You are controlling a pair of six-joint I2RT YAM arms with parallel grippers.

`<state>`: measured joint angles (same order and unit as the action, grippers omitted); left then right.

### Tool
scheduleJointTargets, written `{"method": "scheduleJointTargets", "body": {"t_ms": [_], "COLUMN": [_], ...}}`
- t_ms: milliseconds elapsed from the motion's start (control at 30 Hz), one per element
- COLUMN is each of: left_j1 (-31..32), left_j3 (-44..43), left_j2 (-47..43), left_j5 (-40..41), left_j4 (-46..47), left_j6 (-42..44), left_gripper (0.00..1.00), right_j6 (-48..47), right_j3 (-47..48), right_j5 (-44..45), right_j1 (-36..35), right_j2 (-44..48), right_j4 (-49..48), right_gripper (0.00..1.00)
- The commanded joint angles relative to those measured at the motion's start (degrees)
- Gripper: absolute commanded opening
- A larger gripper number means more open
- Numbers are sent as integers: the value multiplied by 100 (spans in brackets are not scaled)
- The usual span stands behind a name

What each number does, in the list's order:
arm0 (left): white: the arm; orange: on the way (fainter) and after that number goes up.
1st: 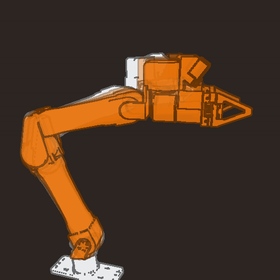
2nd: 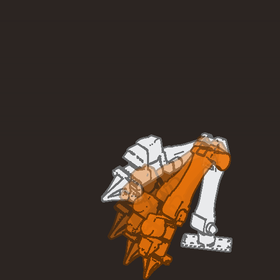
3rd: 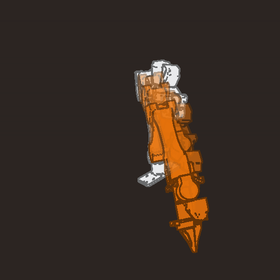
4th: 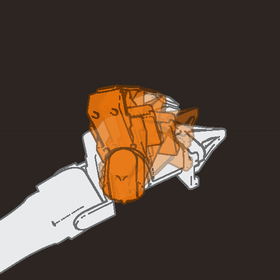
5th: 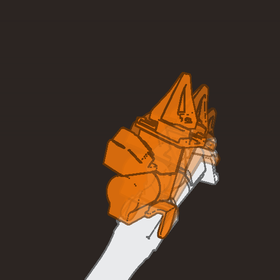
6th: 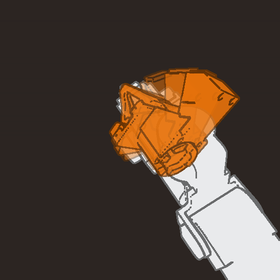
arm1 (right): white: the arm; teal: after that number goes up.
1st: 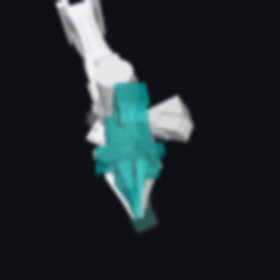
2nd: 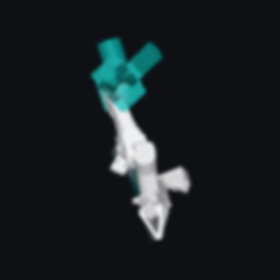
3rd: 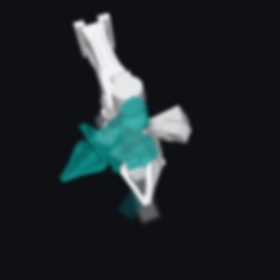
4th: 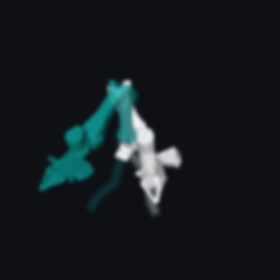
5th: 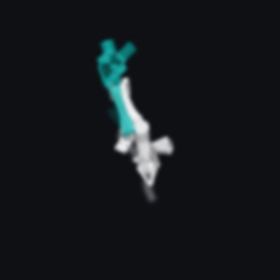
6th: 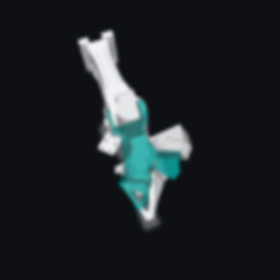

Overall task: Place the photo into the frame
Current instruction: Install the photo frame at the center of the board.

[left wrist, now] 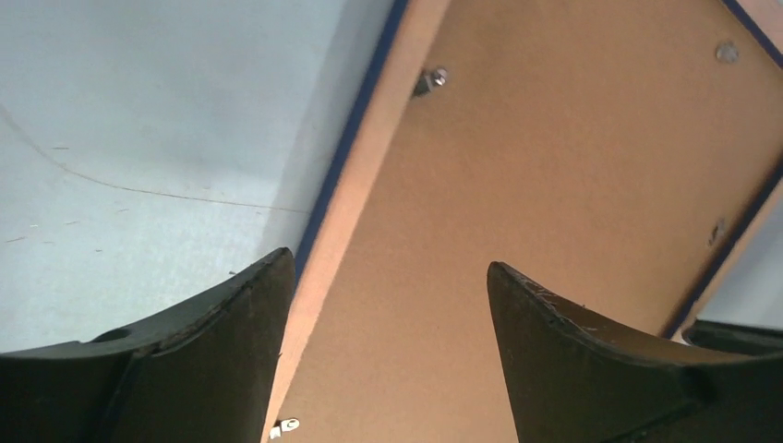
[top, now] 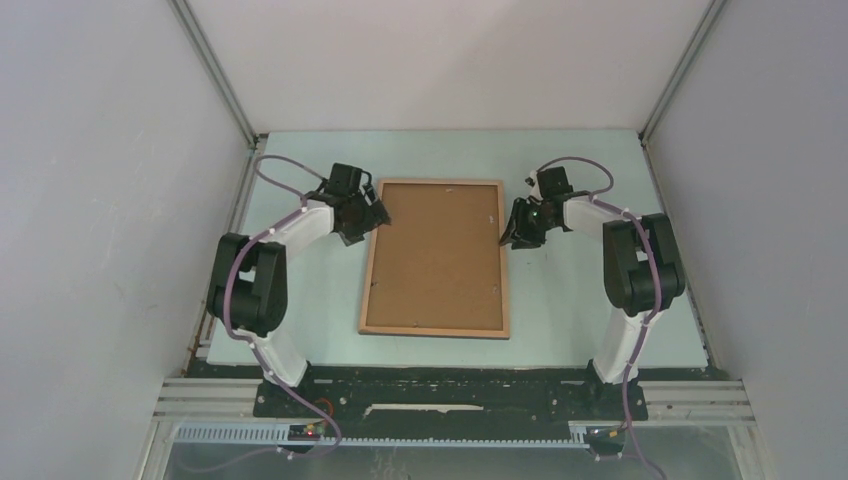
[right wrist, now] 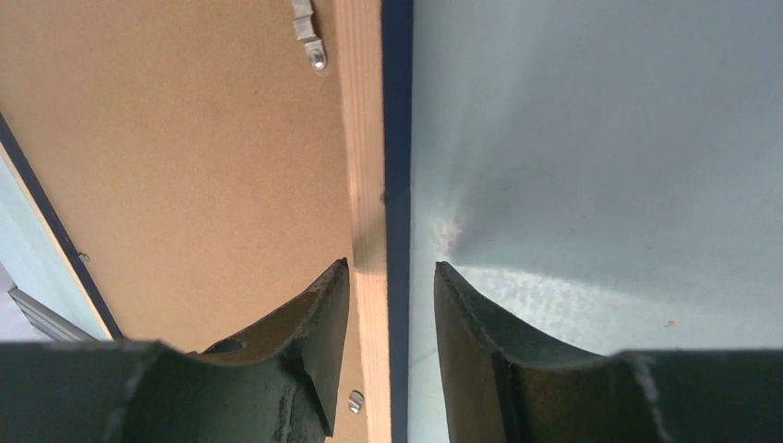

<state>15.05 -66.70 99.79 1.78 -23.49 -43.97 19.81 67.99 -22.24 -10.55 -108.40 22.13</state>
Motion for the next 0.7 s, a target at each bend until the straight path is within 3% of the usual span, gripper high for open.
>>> {"method": "scheduleJointTargets", "body": {"t_ms": [0, 300, 500, 667], "left_j1": [-55, -54, 165, 691], "left_j3": [249, 617, 1162, 2168], "left_j2": [102, 110, 79, -527], "left_j5": [-991, -1088, -2162, -2481], "left_j4": [-104, 82, 665, 1563], "left_j6": [615, 546, 191, -479], "left_gripper": [83, 84, 78, 74], "right_j6": [63, 95, 66, 260], "right_j3": [72, 14, -142, -914], "right_j5": [-128, 251, 192, -51], "right_j1": [-59, -177, -235, -390], "right_j2": [150, 149, 276, 769], "right_j4": [70, 427, 542, 293], "right_gripper": [48, 56, 55, 50]}}
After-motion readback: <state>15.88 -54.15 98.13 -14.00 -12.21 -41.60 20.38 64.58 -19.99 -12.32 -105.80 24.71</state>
